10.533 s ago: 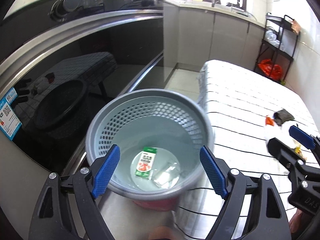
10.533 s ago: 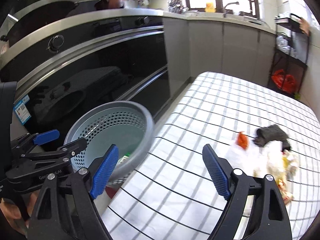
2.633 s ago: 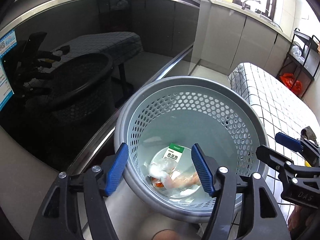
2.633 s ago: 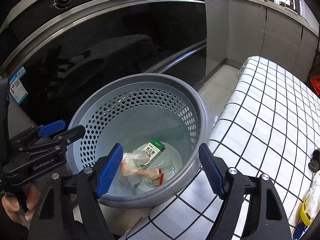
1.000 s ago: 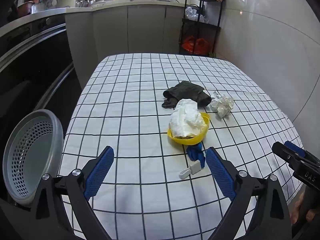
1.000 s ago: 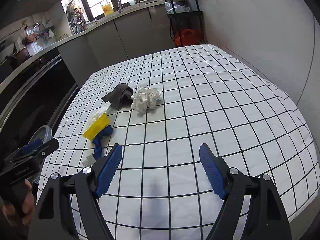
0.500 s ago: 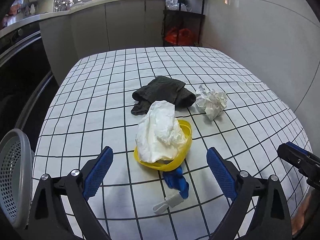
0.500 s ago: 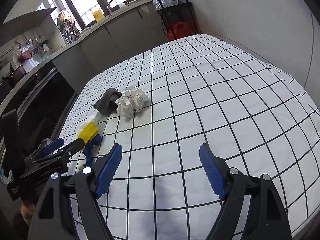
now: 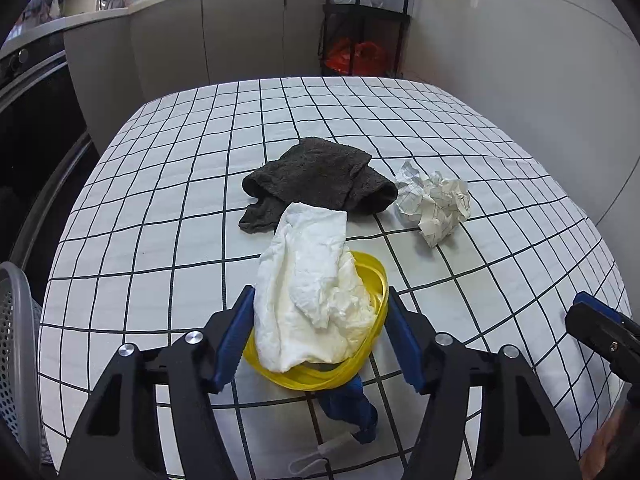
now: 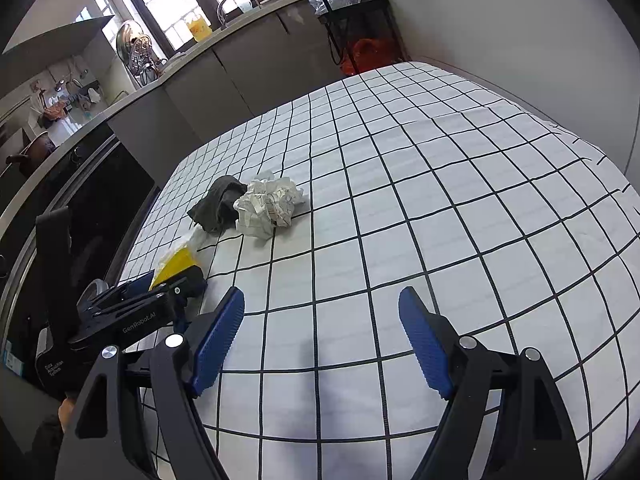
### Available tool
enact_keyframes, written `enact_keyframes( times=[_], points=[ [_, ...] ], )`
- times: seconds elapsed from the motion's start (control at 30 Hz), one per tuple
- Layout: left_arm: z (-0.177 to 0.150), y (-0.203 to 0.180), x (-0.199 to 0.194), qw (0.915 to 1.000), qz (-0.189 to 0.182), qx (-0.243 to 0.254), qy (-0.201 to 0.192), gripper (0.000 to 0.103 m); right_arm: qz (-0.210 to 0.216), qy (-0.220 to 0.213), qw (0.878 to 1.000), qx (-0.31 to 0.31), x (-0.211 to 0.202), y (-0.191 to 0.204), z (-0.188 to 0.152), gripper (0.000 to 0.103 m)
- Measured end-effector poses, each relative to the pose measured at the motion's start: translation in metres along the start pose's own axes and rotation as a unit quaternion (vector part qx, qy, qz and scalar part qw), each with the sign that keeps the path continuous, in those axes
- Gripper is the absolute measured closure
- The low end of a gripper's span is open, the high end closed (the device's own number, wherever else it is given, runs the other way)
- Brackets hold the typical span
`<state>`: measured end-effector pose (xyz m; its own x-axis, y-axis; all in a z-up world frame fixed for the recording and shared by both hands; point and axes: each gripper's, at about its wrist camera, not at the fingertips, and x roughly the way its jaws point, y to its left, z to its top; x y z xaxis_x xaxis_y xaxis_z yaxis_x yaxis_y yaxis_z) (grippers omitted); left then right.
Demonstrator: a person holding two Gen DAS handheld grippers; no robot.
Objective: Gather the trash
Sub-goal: 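Grasp the yellow lid with tissue in the left tool while the right tool reaches the crumpled paper, then close the right tool on the crumpled white paper and lift it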
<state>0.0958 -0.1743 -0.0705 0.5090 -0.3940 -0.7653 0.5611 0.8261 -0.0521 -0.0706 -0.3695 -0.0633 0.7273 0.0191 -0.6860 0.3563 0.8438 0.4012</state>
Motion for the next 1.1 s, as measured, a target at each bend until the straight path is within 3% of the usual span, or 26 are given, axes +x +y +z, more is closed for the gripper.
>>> enact_keyframes(
  times=[0.13,0.33,0.7,1.1],
  points=[
    [0.001,0.007,-0.002,0.9998,-0.011,-0.017,0.004,0.066,0.0,0.002,1.0,-0.004,0.003,0.004,0.001,0.027],
    [0.003,0.017,-0.016,0.9992,-0.014,-0.035,-0.015,0.081,0.001,0.004,1.0,-0.015,0.008,0.012,0.006,0.027],
    [-0.001,0.061,-0.048,0.9956,0.0,-0.085,-0.038,0.083,0.0,0.017,0.999,-0.048,0.035,0.039,0.02,0.027],
    [-0.013,0.094,-0.066,0.9928,0.056,-0.094,-0.048,0.083,-0.045,0.027,0.993,-0.101,0.085,0.077,0.047,0.027]
  ],
)
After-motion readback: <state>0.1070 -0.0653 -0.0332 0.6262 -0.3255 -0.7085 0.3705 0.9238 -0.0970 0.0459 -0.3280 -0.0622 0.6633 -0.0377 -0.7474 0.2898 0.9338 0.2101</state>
